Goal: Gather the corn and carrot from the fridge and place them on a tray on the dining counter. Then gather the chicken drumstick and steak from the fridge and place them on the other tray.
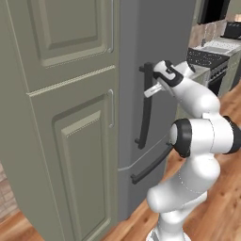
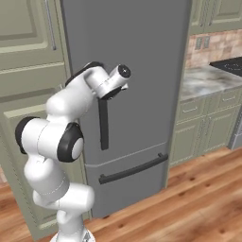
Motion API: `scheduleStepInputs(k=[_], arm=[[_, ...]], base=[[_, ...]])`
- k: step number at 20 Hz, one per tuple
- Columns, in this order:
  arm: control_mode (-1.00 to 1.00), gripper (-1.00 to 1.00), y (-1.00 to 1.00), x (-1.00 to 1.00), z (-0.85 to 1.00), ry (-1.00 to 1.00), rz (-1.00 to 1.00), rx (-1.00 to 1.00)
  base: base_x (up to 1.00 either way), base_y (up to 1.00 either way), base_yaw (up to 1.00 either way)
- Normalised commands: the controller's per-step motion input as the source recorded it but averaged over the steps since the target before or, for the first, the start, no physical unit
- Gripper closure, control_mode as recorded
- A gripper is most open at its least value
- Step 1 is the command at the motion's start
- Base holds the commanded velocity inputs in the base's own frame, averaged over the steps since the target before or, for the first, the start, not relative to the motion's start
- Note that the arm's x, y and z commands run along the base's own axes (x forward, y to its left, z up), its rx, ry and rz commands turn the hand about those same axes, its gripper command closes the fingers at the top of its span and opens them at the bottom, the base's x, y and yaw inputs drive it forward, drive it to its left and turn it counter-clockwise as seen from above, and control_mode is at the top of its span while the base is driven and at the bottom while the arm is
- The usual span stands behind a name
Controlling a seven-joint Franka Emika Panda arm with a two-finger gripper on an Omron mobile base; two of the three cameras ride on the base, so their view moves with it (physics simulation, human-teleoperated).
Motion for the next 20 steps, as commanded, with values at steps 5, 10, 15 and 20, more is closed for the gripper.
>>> scheduleStepInputs(k=[5, 10, 15, 20], arm=[[-1.00, 1.00, 0.19, 0.12, -0.04, 0.01, 0.03, 0.01], [-1.00, 1.00, -0.29, -0.13, 0.00, 0.01, 0.00, 0.00], [-1.00, 1.00, -0.96, -0.91, 0.18, 0.00, -0.01, 0.03], [-1.00, 1.00, -1.00, -1.00, 0.09, 0.00, 0.00, 0.11]], base=[[0.00, 0.00, 0.00], [0.00, 0.00, 0.00], [0.00, 0.00, 0.00], [0.00, 0.00, 0.00]])
